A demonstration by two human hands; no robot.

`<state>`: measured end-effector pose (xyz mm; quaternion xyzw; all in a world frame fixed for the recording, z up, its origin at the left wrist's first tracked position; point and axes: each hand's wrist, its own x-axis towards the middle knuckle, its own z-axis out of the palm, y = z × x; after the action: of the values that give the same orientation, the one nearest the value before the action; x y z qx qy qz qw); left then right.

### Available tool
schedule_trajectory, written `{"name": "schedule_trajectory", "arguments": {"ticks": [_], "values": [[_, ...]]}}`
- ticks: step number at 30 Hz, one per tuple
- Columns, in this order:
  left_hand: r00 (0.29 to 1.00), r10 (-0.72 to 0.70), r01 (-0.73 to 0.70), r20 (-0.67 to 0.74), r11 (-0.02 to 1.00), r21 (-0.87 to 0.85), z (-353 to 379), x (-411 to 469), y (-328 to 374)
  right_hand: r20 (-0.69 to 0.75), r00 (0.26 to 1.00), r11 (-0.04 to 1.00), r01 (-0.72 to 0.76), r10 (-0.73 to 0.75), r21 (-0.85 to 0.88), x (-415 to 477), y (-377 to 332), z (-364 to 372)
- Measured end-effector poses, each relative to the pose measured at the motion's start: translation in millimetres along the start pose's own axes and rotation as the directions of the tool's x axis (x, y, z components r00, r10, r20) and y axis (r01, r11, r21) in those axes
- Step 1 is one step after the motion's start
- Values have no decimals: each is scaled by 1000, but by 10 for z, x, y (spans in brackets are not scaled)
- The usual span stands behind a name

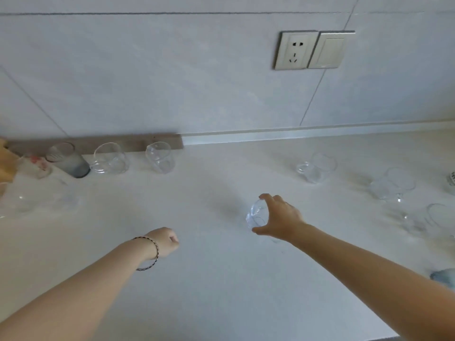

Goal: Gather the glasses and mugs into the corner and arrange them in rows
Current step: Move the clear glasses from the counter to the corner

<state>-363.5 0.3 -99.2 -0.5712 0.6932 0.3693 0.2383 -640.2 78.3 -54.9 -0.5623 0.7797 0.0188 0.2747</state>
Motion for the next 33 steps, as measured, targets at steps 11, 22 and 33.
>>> {"name": "schedule_trajectory", "arguments": {"ticks": [11, 22, 33], "values": [[992, -125, 123, -29, 991, -59, -634, -213, -2079, 49, 991, 991, 122, -125, 61, 707, -2643, 608], [994, -112, 109, -21, 988, -114, -799, -57, -2793, 10, 989, 988, 151, -151, -16, 1368, -3900, 993], [997, -76, 76, 4, 991, -109, -816, 50, -2422, 152, 979, 991, 136, -137, 16, 1183, -3425, 961]]}}
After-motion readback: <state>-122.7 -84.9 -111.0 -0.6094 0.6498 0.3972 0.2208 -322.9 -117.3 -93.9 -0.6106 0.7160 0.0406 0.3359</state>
